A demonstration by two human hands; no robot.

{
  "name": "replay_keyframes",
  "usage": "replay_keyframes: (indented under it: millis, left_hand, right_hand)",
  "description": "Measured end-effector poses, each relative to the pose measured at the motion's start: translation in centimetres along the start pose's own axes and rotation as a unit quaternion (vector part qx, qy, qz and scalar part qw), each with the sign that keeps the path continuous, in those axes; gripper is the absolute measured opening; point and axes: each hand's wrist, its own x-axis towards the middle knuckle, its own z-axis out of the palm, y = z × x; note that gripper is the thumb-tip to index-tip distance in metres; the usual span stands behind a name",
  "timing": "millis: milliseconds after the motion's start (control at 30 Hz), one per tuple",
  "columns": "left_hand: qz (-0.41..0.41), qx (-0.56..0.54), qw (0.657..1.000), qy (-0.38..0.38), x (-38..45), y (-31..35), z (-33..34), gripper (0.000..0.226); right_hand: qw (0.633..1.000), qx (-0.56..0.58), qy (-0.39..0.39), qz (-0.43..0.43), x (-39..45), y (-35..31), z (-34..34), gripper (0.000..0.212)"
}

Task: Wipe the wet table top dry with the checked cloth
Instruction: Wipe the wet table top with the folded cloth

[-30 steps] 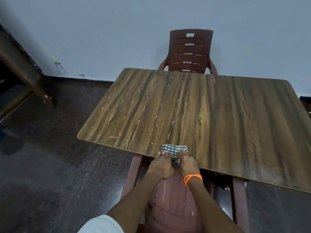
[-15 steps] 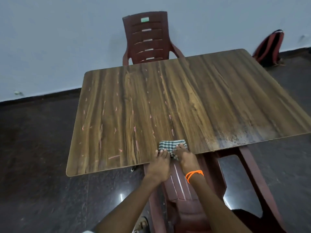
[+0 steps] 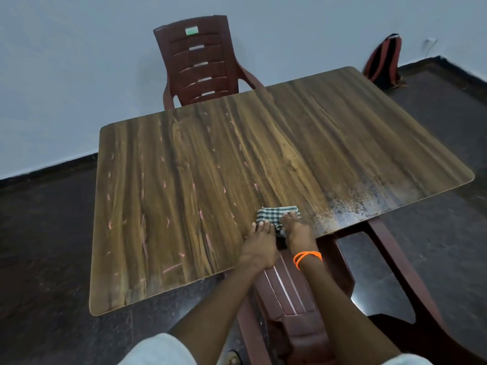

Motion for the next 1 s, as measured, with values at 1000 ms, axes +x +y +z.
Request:
replay_keyframes:
  millis: [1000]
  left_hand:
    - [0.086,-0.036,0.995,-0.022,-1.4,-8.5,-1.4,0.084]
  right_hand:
    - [0.996,0.062,-0.008,-0.067,2.2,-2.9,2.7,0.043]
